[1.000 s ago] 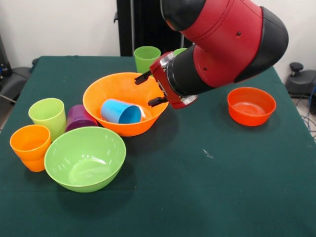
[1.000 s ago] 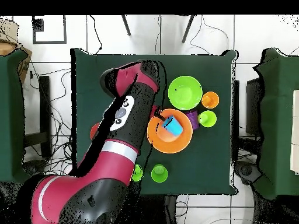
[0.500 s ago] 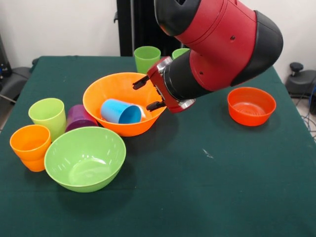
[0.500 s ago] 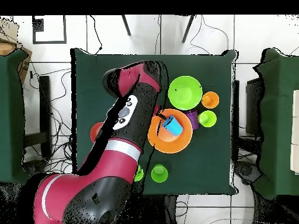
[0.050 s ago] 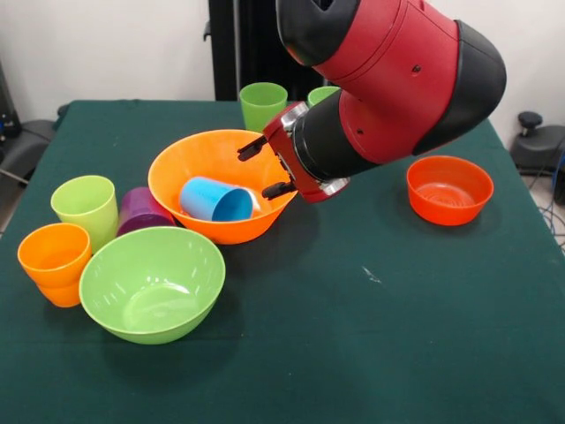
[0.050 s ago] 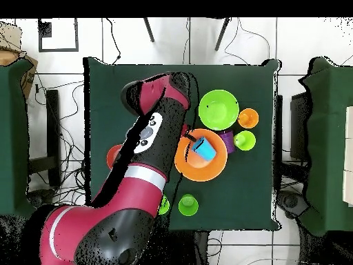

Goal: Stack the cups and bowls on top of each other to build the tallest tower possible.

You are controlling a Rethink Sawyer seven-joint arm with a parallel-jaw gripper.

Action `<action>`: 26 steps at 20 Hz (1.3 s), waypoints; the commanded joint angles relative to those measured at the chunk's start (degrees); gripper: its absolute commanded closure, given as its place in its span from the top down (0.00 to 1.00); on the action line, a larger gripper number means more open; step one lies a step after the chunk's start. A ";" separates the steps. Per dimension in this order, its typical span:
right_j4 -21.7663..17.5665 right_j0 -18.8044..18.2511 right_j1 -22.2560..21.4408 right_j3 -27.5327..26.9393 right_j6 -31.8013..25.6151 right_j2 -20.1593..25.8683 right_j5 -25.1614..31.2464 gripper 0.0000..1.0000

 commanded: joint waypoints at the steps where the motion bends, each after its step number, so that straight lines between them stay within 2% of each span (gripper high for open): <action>1: -0.81 -1.35 -0.31 -1.64 -5.56 8.04 -6.03 1.00; 16: -2.63 -2.29 -1.35 -0.43 -9.78 8.19 -10.00 1.00; 26: -2.86 -1.71 -1.99 1.34 -9.12 7.62 -10.49 1.00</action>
